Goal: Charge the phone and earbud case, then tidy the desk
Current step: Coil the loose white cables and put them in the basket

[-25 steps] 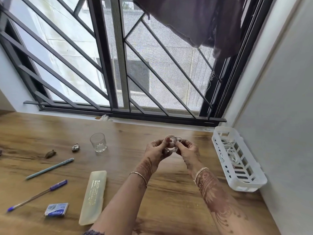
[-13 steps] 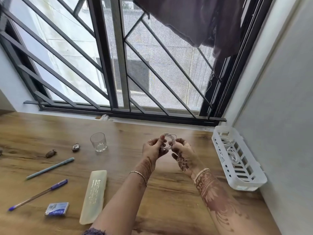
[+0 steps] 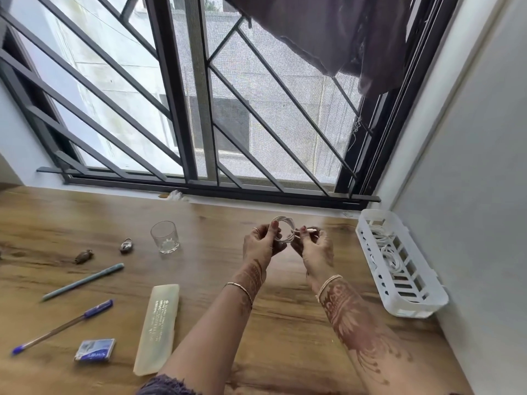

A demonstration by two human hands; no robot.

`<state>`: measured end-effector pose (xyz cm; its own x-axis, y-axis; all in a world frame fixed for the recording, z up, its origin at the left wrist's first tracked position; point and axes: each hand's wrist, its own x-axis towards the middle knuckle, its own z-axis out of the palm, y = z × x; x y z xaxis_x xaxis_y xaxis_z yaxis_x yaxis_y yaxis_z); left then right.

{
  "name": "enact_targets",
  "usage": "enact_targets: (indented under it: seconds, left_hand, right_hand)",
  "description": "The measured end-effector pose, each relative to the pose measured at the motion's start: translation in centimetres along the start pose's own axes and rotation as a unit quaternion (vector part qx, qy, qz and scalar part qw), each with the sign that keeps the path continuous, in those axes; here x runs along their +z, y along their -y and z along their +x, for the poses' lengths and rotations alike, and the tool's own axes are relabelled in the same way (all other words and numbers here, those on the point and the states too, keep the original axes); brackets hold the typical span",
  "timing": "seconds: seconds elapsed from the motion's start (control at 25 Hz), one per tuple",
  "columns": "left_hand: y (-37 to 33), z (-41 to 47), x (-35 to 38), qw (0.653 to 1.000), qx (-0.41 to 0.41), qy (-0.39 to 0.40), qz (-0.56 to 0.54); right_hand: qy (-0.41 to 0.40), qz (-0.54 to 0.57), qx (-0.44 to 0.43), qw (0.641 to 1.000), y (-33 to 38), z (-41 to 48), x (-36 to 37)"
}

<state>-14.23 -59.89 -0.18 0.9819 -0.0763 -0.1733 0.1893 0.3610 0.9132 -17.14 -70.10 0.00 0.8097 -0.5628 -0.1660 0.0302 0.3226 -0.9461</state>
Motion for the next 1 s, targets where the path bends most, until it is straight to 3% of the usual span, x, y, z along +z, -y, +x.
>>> enact_targets:
  seconds: [0.12, 0.36, 0.6, 0.84, 1.0]
  left_hand:
    - [-0.1, 0.1, 0.1, 1.000, 0.000, 0.004, 0.019]
    - [0.3, 0.1, 0.3, 0.993, -0.025, 0.050, 0.104]
    - [0.9, -0.9, 2.8, 0.994, -0.028, 0.086, 0.064]
    - [2.5, -3.1, 8.2, 0.978, -0.060, 0.163, 0.115]
    - [4.1, -4.2, 12.5, 0.968, -0.077, 0.197, 0.137]
  right_hand:
    - [0.000, 0.069, 0.033, 0.997, 0.5, -0.2, -0.3]
    - [-0.020, 0.077, 0.020, 0.997, 2.1, -0.1, -1.8]
    - [-0.036, 0.049, 0.001, 0.998, 3.7, -0.2, -5.1]
    - [-0.124, -0.075, -0.054, 0.988, 6.8, 0.3, -11.0]
    - [-0.234, -0.282, -0.102, 0.925, 8.6, 1.8, -16.2]
